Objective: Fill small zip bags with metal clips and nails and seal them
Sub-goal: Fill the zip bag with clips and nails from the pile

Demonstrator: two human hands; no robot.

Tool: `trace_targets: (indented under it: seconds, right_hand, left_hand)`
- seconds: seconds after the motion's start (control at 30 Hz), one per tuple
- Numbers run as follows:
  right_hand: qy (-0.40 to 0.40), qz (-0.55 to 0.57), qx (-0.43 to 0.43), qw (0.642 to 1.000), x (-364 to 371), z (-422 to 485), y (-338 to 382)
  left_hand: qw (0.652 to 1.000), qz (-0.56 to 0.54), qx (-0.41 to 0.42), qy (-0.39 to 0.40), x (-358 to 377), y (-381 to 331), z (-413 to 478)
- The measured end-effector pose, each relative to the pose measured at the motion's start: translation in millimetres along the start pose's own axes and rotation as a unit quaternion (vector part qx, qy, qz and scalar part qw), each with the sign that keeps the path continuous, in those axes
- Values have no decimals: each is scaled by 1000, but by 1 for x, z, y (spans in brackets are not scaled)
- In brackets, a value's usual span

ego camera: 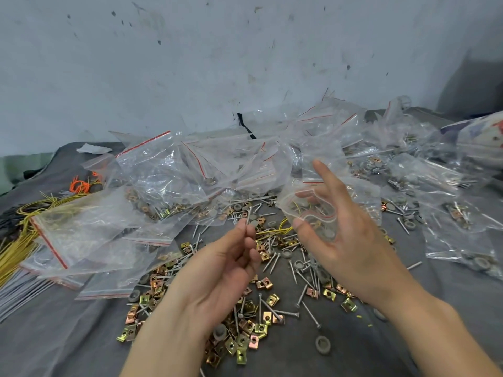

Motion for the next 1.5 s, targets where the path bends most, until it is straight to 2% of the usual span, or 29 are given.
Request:
trace_targets:
  seconds: [0.3, 0.67, 0.77, 0.83, 0.9, 0.97, 1.1, 1.17, 1.27, 1.4, 1.5]
  right_hand:
    - [3, -17, 11, 1000, 5, 0, -1]
    - [28, -37, 10, 999, 7, 0, 5]
    - [26, -41, 7, 999, 7, 0, 6]
    - [25, -45, 8, 999, 6, 0, 6]
    - [30, -43, 12, 999, 7, 0, 4]
    - [33, -42, 14, 998, 8, 0, 4]
    - [32, -41, 13, 999, 9, 0, 5]
    - [30, -38, 9, 999, 9, 0, 5]
    - [26, -35, 2, 999, 10, 0, 4]
    - [18, -36, -2, 999, 10, 0, 3]
    - [19, -27, 4, 999, 8, 0, 0]
  left_hand:
    - [997, -71, -10, 8, 1, -4, -2]
    - [983, -106, -15, 148, 14, -10, -10]
    - [991, -50, 0, 123, 10, -11, -8]
    - [995, 69, 34, 62, 4, -15, -5]
    - [976, 198, 86, -6, -2, -23, -3]
    - [944, 297, 138, -47, -4, -31, -5]
    - [853, 457, 236, -93, 7, -44, -17]
    - [815, 504, 275, -82, 25, -48, -23]
    - [778, 553, 297, -36, 54, -47, -25]
    - [748, 612, 256, 34, 76, -26, -15]
    - [749, 606, 264, 36, 76, -23, -14]
Point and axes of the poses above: each hand's wrist, its own z-axis towards the middle knuckle, its own x-axis out of the palm, y = z × x, the point moved 5 cm from there along z, towards the middle knuckle, and after that the axes turned 14 degrees about y, right-handed, at the moved point
